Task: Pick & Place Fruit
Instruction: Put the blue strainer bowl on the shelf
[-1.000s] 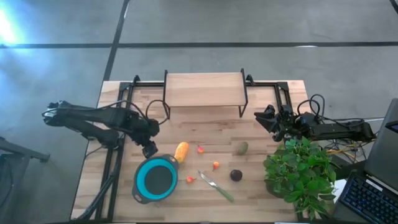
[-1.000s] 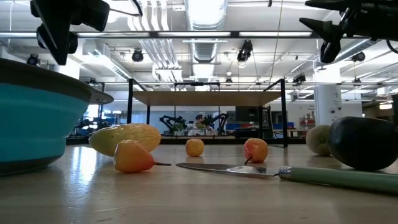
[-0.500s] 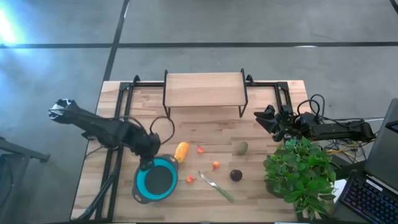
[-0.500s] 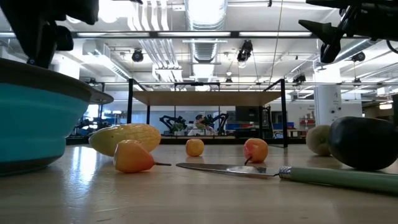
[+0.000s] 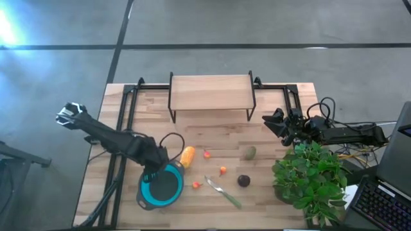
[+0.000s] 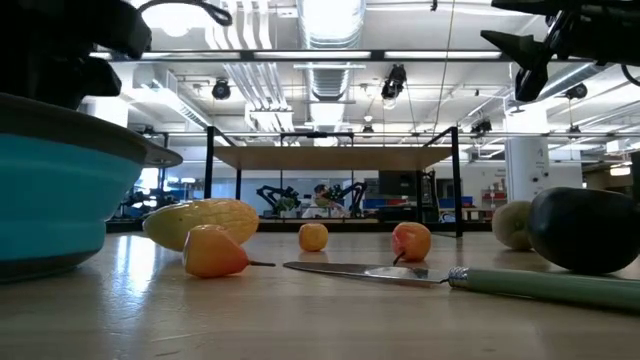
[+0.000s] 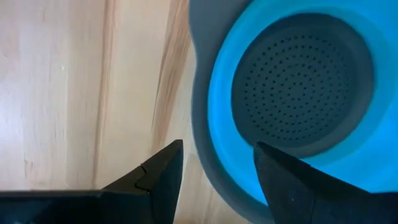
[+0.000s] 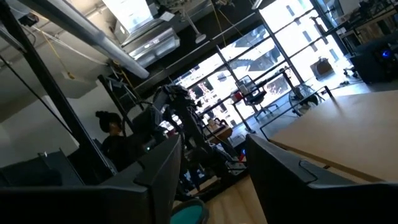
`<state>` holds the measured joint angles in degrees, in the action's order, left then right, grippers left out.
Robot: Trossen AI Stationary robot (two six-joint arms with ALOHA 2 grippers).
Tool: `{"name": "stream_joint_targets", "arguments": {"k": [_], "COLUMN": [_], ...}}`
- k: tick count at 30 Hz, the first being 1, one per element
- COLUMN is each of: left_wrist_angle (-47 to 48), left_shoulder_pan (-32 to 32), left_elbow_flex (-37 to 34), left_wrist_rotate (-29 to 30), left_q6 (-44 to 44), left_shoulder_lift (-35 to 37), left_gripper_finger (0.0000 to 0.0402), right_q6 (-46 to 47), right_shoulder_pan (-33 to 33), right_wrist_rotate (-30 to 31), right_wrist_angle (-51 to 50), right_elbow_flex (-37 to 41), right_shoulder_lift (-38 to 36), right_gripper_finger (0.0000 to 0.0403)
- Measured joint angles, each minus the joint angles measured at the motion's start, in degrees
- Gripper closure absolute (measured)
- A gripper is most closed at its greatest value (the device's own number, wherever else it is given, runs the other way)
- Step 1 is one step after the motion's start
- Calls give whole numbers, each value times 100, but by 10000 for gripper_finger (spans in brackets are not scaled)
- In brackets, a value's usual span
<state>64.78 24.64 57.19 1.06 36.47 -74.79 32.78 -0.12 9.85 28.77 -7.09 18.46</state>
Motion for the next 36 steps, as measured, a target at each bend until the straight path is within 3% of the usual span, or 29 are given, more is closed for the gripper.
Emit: {"name": "stream_joint_targets", "arguments": {"k": [17,21,29,36], "left_wrist_angle": [-940,-969,-1082,-991], "left_shoulder_pan": [0,0,-4,-4], "left_elbow_flex": [-870,-914,-897,-911], "left_wrist_rotate": [-580,-795,-936,-1079], "left_q6": [684,747,834,1393], "left_shoulder_lift": [-221,-219,0,392], "left_gripper_finger": [203,241,379,369], "right_q6": [-42,-42,-42,-174], "right_shoulder_pan": [0,-2,-2,-2], "right_wrist_rotate": [9,9,9,11], "right_wrist_angle": [2,2,2,-12], "right_elbow_flex": [0,0,0,0], "right_shoulder_lift": [0,0,0,0], "right_gripper_finger": [202,211,225,221]}}
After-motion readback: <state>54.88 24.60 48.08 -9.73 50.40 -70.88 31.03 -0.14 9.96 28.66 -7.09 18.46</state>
